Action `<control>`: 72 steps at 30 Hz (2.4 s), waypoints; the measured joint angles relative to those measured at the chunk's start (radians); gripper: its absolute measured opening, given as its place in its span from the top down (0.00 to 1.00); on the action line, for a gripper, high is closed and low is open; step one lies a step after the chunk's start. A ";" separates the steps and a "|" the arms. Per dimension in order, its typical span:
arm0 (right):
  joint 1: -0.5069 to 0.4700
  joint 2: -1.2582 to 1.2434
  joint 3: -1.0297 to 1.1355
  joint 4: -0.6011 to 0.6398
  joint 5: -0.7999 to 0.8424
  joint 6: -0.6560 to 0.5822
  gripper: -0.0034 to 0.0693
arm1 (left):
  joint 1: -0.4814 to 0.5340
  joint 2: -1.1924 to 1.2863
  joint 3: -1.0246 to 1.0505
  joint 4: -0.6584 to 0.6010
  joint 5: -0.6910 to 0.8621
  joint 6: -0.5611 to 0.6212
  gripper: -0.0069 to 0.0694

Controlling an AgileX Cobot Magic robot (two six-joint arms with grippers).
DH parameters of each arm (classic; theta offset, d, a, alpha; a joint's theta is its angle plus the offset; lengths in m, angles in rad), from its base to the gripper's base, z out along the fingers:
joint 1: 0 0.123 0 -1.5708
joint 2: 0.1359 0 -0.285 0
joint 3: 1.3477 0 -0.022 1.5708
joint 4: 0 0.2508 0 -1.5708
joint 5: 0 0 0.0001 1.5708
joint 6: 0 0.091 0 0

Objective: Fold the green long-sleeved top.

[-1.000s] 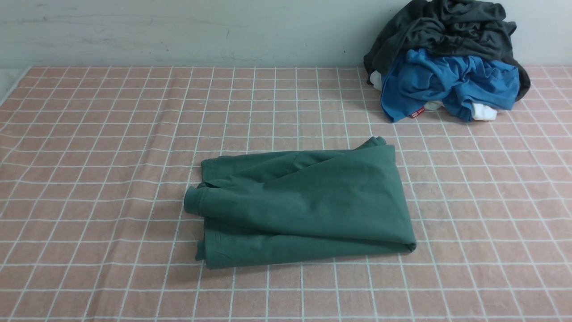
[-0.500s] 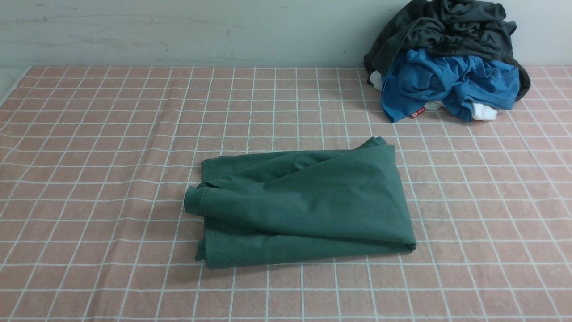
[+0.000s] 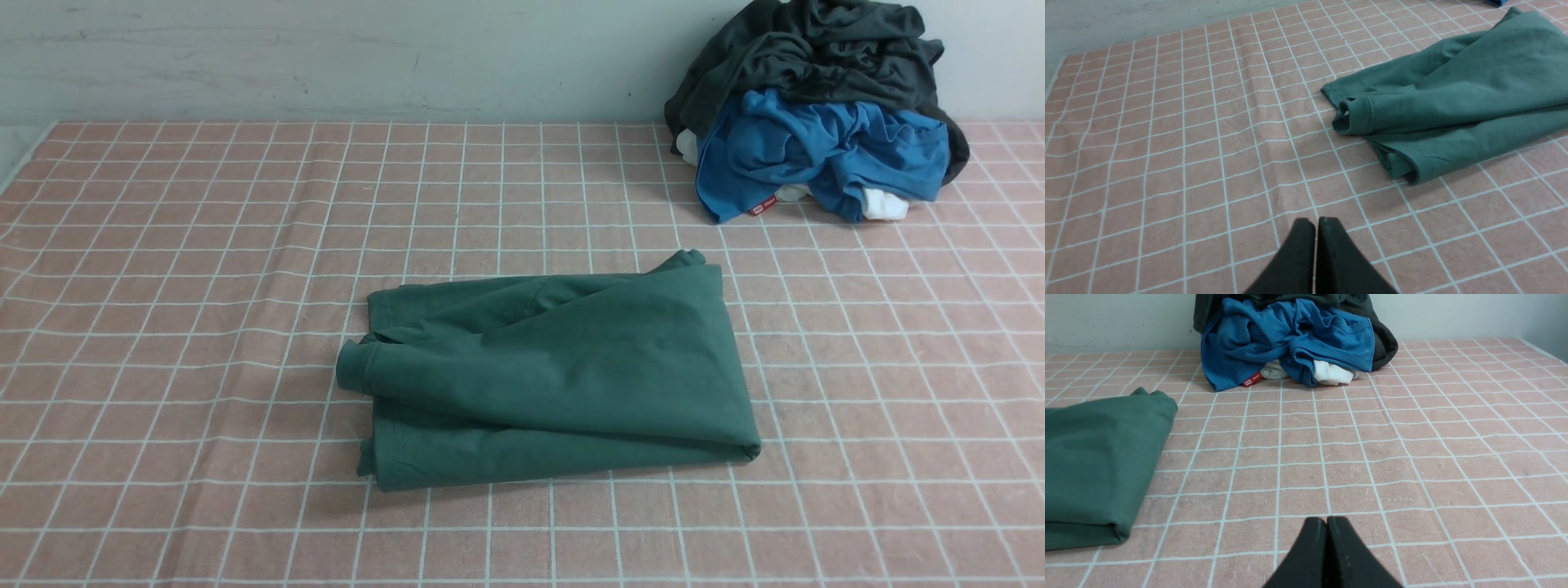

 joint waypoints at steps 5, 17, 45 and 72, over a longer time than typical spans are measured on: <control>0.000 0.000 0.000 0.000 0.000 0.000 0.97 | 0.003 -0.001 0.038 0.026 -0.110 0.001 0.91; 0.000 0.000 0.000 0.000 0.001 0.000 0.97 | 0.231 -0.019 0.388 0.042 -0.554 0.001 0.91; 0.000 0.000 -0.001 0.001 0.003 -0.001 0.97 | 0.249 -0.055 0.482 -0.003 -0.522 0.001 0.91; 0.000 0.000 -0.001 0.001 0.003 -0.001 0.97 | 0.249 -0.055 0.482 -0.004 -0.522 0.001 0.91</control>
